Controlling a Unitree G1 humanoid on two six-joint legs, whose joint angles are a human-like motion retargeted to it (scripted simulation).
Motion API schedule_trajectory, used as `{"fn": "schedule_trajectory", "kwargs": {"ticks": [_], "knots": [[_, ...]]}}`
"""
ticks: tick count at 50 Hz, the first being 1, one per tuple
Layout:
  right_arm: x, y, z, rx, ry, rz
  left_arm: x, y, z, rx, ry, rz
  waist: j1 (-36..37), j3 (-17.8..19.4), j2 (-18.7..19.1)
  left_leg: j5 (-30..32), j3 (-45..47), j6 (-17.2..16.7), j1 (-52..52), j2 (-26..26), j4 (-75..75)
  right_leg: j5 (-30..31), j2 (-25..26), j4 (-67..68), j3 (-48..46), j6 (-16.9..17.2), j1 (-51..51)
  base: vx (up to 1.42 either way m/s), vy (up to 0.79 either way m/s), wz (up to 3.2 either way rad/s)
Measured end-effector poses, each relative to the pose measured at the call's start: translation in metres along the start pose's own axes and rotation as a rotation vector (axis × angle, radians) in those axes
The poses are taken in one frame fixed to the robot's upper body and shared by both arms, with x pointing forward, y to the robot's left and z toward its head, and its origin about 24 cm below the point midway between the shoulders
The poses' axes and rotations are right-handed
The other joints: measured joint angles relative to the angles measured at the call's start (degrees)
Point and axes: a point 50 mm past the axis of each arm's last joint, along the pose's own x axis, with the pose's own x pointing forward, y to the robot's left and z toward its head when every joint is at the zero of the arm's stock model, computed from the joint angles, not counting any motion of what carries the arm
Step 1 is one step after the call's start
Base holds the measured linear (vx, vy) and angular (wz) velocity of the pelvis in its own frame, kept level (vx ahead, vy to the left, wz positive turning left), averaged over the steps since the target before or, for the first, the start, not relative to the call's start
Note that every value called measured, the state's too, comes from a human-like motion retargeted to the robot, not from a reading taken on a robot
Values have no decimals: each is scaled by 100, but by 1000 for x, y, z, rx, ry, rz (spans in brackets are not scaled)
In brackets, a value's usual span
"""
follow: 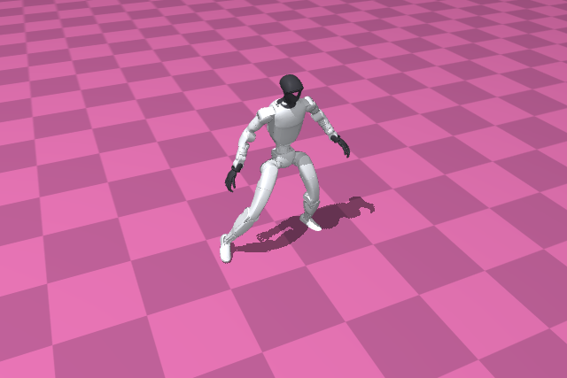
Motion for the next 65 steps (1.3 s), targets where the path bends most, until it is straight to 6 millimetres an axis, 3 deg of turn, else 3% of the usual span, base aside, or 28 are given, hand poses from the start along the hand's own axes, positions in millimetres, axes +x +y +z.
{"fn": "schedule_trajectory", "kwargs": {"ticks": [3, 5, 7, 12, 18, 23, 25, 27, 30, 32, 35, 37, 40, 47, 50, 52, 54, 58, 60, 62, 65], "knots": [[-4, 13, 6, -94, -57, 9, 8, 17, 16, -37, -41, 62, -64, 266, 224, 90, 9, -139, 101, 169, -199, -1003, -95, 1891, -1064, -607, -769, -11, 50, 7], [-6, 19, 9, -139, -101, -10, 10, 25, 20, -66, -49, 82, -142, 317, 347, 70, -2, -124, 117, 312, -202, -1653, -144, 3225, -1710, -840, -1112, -2, 38, -9], [-5, 23, 23, -148, -139, -11, 15, 32, 28, -102, -46, 94, -84, 294, 414, 291, 120, 1, 271, 334, -796, -2039, 250, 4077, -1834, -1082, -1588, -7, 31, -45], [-3, 16, 35, -116, -181, -4, 18, 31, 28, -125, -18, 79, -155, 15, 389, 641, 414, -2, 597, 135, -1831, -2554, 1204, 5177, -1877, -1185, -2194, 0, 28, -23], [-1, -2, 29, -164, -176, 77, 18, 9, 34, -84, -39, -15, -329, -292, 284, 764, 419, -131, 776, -507, -2495, -2398, 2074, 3878, -1478, -772, -1802, 5, 24, 30], [3, -15, 29, -203, -137, 102, 9, -17, 33, -118, -54, -83, -203, -344, 161, 870, 405, -121, 1086, -1187, -2799, -1080, 2343, 535, -846, -155, -310, 11, 16, 18], [5, -16, 33, -227, -131, 95, 4, -24, 28, -122, -44, -97, 20, -329, -19, 922, 497, -110, 993, -1507, -2432, -1109, 2174, -632, -715, -48, 326, 8, 3, -36], [6, -13, 43, -272, -145, 108, 0, -29, 18, -97, -23, -118, 283, -232, -268, 1207, 607, -234, 422, -1724, -1183, -1403, 1831, -1262, -750, -264, 772, 2, 0, -55], [5, -10, 68, -380, -224, 128, -13, -37, -6, -42, 31, -158, 583, -128, -466, 1971, 812, -775, -980, -1528, 1468, -1506, 1437, -1352, -580, -638, 857, -3, 6, -54], [2, -11, 95, -433, -315, 137, -21, -42, -21, -19, 65, -191, 641, -92, -622, 1845, 1138, -905, -1854, -1217, 3124, -1496, 1070, -1102, -337, -518, 635, -6, 21, -23], [-7, -17, 141, -488, -474, 101, -31, -49, -39, -10, 112, -250, 573, -60, -837, 1010, 1568, -910, -2975, -694, 5358, -1398, 491, -1114, -98, -282, 418, -13, 37, 11], [-12, -20, 160, -462, -532, 106, -34, -54, -46, 5, 143, -288, 466, -130, -1098, 1041, 1691, -910, -3680, -611, 6326, -1204, -4, -1213, 55, -135, 209, -20, 44, 44], [-16, -27, 171, -429, -561, 105, -37, -56, -55, 3, 189, -312, 323, -204, -1427, 1302, 1681, -910, -4492, -544, 7307, -962, -638, -1334, 232, 27, -5, -14, 39, 47], [-10, -53, 148, -544, -476, 27, -29, -48, -45, -39, 164, -259, 466, -35, -1705, 1639, 1191, -910, -4699, -88, 7187, -623, -1367, -1752, 477, 166, -136, -2, 25, 7], [-3, -60, 131, -556, -404, -8, -30, -49, -45, -57, 166, -247, 243, -248, -1859, 1848, 1102, -910, -4377, -423, 6180, -533, -1819, -1997, 340, 267, -121, 9, 31, 26], [1, -58, 120, -500, -369, -11, -28, -43, -50, -55, 187, -245, 563, -46, -1541, 1794, 851, -910, -3569, -107, 5354, -488, -1398, -2090, 448, 220, 71, 9, 32, -97], [3, -58, 106, -390, -333, -21, -30, -42, -55, -45, 206, -263, 604, -75, -1375, 1989, 796, -910, -2836, -87, 4210, -464, -1282, -2170, 402, 209, 198, 13, 38, -61], [4, -49, 81, -117, -271, -25, -29, -34, -63, 6, 227, -294, 663, -81, -1049, 2859, 396, -910, -929, -672, 1093, -348, -1117, -2302, 341, 224, 544, 18, 57, -52], [3, -37, 59, -30, -222, -3, -32, -28, -70, 53, 234, -293, 699, -190, -718, 2271, 74, -910, 177, -259, -313, -376, -495, -2173, 186, 97, 723, 22, 35, -53], [1, -22, 49, -6, -196, 33, -25, -15, -64, 96, 204, -255, 578, -280, -432, 1079, 375, -505, 655, 220, -871, -134, -75, -1988, -84, 76, 671, -1, 51, 13], [-1, 0, 39, -54, -167, 83, -5, 3, -36, 154, 113, -173, 384, -99, -329, 343, 564, -136, 853, 224, -1116, 645, -73, -1605, -524, 129, 513, -16, 66, 53]]}}
